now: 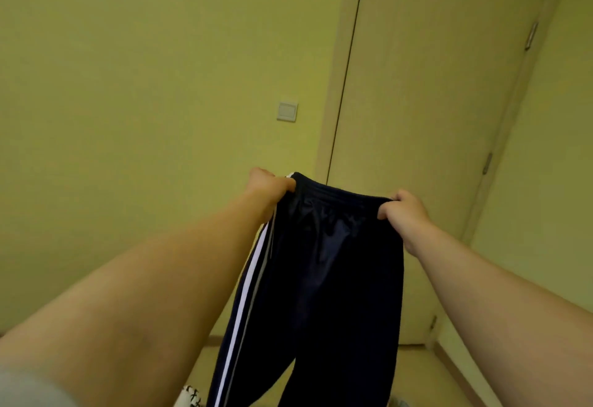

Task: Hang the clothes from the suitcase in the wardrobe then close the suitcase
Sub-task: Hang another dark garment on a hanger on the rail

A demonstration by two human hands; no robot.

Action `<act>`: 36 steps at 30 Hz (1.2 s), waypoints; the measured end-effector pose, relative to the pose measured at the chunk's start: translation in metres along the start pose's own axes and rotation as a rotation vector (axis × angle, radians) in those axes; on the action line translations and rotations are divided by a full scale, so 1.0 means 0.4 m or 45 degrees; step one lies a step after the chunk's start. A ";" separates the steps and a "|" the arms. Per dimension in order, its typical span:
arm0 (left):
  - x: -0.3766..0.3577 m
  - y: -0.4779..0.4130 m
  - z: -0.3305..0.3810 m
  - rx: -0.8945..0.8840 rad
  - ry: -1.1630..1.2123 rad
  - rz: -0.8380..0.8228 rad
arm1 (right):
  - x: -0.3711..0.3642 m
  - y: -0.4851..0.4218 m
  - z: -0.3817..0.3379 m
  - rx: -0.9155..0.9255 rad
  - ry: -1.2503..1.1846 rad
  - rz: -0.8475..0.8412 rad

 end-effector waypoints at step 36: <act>-0.106 0.817 -0.071 0.166 -0.611 -0.718 | 0.148 0.789 0.165 -0.474 0.217 -0.722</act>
Point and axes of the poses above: each hand's wrist, its own y-axis away from the middle knuckle, its own x-axis out of the back of the hand, z = x × y, the point moved 10 cm from there along -y, towards the middle knuckle, and after that the axes turned 7 degrees about -y, right-handed, at the moved point
